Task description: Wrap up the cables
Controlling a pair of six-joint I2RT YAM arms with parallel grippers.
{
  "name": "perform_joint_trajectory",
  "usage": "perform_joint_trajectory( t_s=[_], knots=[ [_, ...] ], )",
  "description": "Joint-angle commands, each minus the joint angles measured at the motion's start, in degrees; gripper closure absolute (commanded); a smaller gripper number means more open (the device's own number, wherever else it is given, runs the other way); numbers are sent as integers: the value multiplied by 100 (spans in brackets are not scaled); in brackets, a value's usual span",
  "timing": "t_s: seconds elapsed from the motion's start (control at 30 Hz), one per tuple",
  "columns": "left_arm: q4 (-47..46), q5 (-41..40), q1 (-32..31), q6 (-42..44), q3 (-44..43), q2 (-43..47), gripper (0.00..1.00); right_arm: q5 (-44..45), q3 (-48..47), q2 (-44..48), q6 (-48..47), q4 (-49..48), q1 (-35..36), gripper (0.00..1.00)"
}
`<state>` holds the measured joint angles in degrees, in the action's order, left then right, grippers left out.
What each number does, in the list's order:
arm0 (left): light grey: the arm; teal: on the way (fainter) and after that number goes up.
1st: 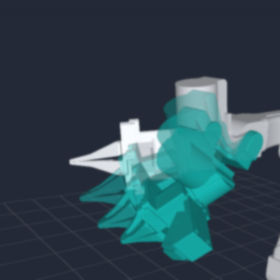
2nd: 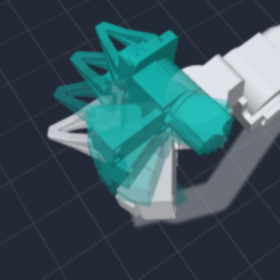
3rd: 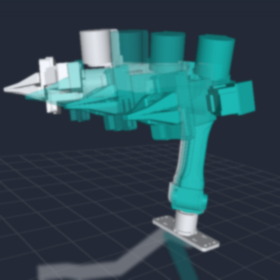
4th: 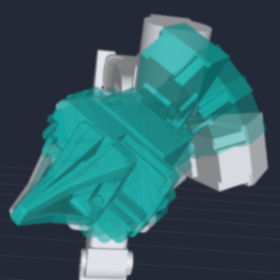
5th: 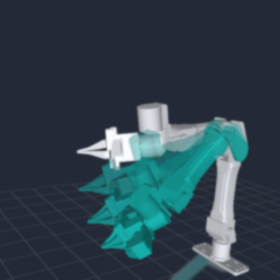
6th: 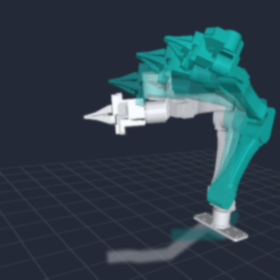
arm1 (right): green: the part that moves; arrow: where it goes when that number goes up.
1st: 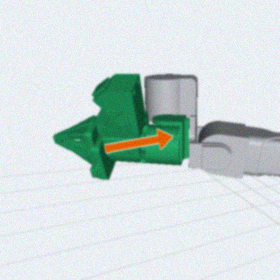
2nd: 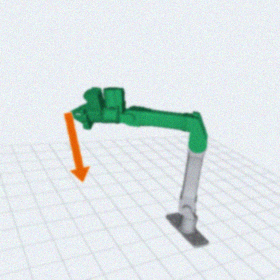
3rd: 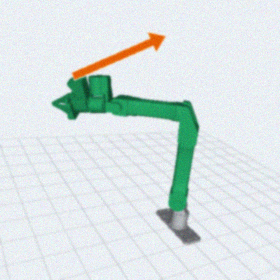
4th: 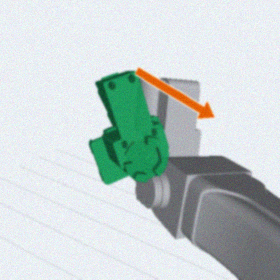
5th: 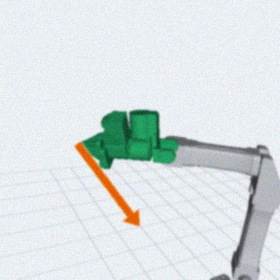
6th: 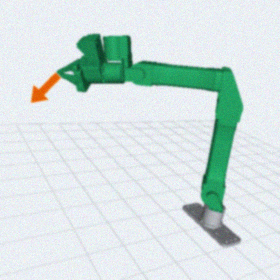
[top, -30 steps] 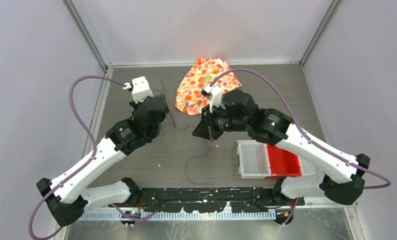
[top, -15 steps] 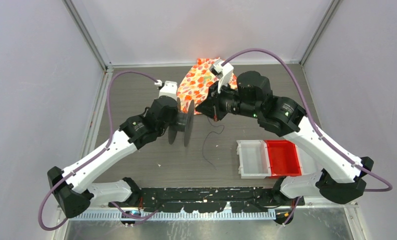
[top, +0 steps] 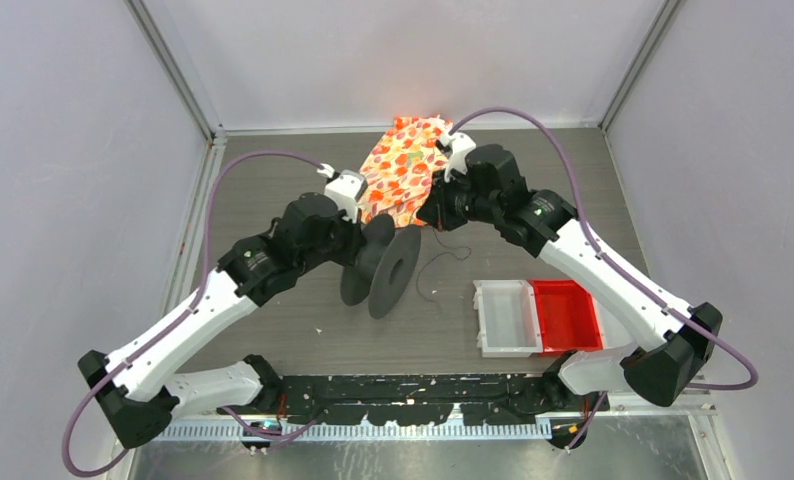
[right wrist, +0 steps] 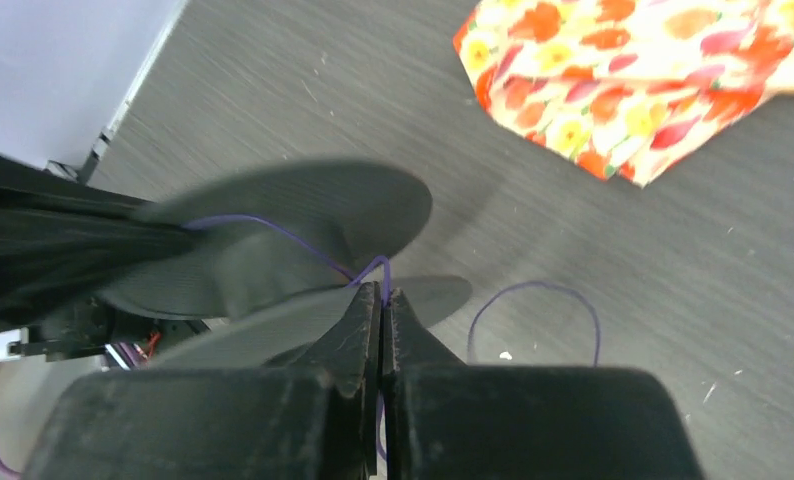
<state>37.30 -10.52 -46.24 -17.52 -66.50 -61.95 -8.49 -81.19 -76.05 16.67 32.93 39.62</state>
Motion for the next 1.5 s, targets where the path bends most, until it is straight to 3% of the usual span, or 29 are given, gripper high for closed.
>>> perform_joint_trajectory(
  t_s=[0.0, 0.2, 0.47, 0.7, 1.1, 1.47],
  knots=[
    [-437, 126, 78, -16, -610, 516, 100, -88, 587, 75, 310, -648, -54, 96],
    [-264, -133, 80, -67, -1105, 620, 100, -354, 948, 52, 528, -693, -165, 52],
    [268, -667, 80, -264, -2015, 547, 100, -494, 1516, 587, 519, -989, -612, 28],
    [679, -883, 79, -514, -2794, 343, 100, -732, 2511, 921, 569, -1960, -642, 18],
    [696, -1042, 79, -580, -3522, 219, 100, -928, 4185, 821, 1418, -4577, -435, 18],
    [704, -888, 80, -516, -3867, 27, 100, -679, 4356, 318, 977, -5007, 107, 18]
  ],
)
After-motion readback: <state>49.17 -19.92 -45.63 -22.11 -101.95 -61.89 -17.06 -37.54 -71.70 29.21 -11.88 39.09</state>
